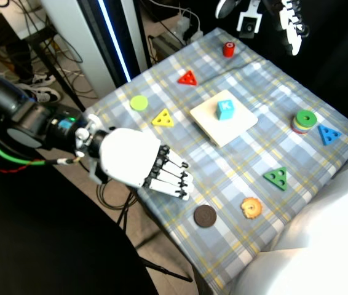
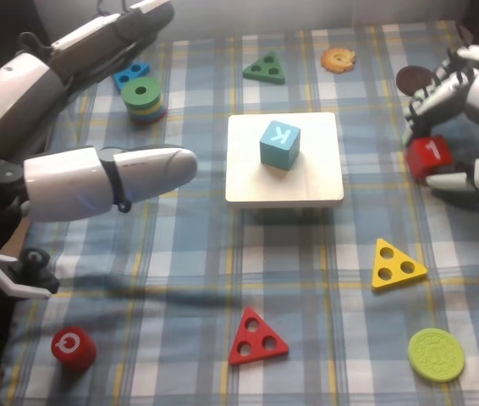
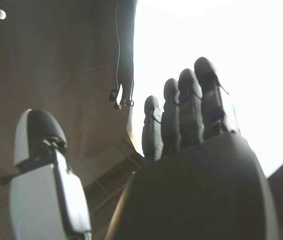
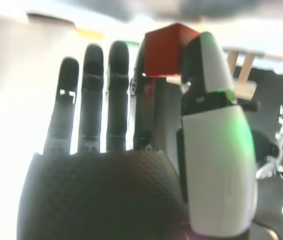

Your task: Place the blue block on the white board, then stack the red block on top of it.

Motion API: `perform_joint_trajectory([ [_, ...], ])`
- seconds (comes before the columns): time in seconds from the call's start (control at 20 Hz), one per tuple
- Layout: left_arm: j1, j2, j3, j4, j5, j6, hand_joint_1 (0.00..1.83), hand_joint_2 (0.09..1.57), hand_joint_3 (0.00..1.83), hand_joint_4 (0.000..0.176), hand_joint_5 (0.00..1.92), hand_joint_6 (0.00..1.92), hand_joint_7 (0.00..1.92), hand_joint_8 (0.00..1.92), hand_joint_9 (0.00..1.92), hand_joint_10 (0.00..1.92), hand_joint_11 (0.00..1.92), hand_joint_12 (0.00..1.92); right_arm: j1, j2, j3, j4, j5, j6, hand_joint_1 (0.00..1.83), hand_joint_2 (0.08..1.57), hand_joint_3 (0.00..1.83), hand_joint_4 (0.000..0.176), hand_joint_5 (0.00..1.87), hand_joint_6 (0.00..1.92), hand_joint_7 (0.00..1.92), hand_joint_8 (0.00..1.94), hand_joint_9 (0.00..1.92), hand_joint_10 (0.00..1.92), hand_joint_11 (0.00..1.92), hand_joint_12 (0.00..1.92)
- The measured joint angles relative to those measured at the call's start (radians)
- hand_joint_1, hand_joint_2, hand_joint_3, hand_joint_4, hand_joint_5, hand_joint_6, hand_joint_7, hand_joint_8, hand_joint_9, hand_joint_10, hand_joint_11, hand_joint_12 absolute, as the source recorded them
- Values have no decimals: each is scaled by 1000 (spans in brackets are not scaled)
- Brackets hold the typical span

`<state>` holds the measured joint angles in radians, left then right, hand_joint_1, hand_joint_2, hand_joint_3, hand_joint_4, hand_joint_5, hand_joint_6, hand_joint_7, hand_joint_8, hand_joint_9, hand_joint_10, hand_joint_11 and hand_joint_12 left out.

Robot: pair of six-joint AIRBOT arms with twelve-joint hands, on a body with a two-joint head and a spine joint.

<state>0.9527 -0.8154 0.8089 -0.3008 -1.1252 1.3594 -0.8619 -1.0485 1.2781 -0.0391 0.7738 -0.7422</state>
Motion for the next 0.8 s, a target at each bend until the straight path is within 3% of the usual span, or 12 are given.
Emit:
perform_joint_trajectory([
  [0.1, 5, 12, -1, -5, -13, 0, 808, 910, 3, 99, 269, 0, 208, 0, 178, 0, 0, 451, 53, 0, 0, -58, 30, 32, 1144, 1079, 1, 0, 1058, 851, 762, 0, 600, 0, 95, 963],
  [0.2, 16, 23, -7, -8, -13, 0, 796, 907, 0, 105, 269, 0, 210, 0, 183, 1, 0, 495, 115, -6, 13, -130, 44, 72, 1132, 1078, 0, 0, 1062, 845, 776, 4, 612, 4, 85, 958],
  [0.3, 25, 29, -9, -1, -13, 0, 791, 906, 0, 99, 270, 0, 209, 1, 178, 0, 0, 500, 156, -23, 31, -183, 53, 112, 1119, 1071, 0, 0, 1075, 825, 794, 5, 661, 13, 147, 994],
  [0.35, 29, 31, -12, -4, -13, 0, 790, 906, 0, 101, 273, 2, 215, 4, 181, 2, 0, 501, 179, -43, 48, -224, 58, 142, 1089, 1068, 0, 60, 1078, 821, 788, 2, 650, 7, 121, 1004],
  [0.4, 29, 31, -13, -3, -12, 0, 785, 907, 0, 103, 276, 2, 222, 4, 188, 3, 0, 516, 191, -58, 54, -252, 56, 161, 1123, 1065, 0, 0, 1088, 807, 779, 3, 659, 8, 190, 1024],
  [0.55, 29, 32, -13, -4, -11, 0, 778, 903, 0, 103, 278, 0, 228, 2, 192, 2, 0, 541, 237, -113, 101, -365, 51, 274, 1174, 1063, 0, 0, 1090, 793, 765, 2, 667, 4, 179, 939],
  [0.65, 29, 33, -12, -6, -12, 0, 779, 900, 0, 115, 276, 0, 232, 1, 193, 0, 0, 541, 262, -141, 132, -406, 48, 322, 1173, 1058, 0, 0, 1104, 769, 803, 7, 670, 2, 138, 951],
  [0.8, 29, 33, -12, -5, -10, 0, 783, 898, 0, 110, 281, 1, 234, 1, 191, 0, 0, 527, 281, -160, 136, -457, 34, 332, 1179, 1055, 1, 0, 1108, 758, 812, 2, 660, 0, 93, 980],
])
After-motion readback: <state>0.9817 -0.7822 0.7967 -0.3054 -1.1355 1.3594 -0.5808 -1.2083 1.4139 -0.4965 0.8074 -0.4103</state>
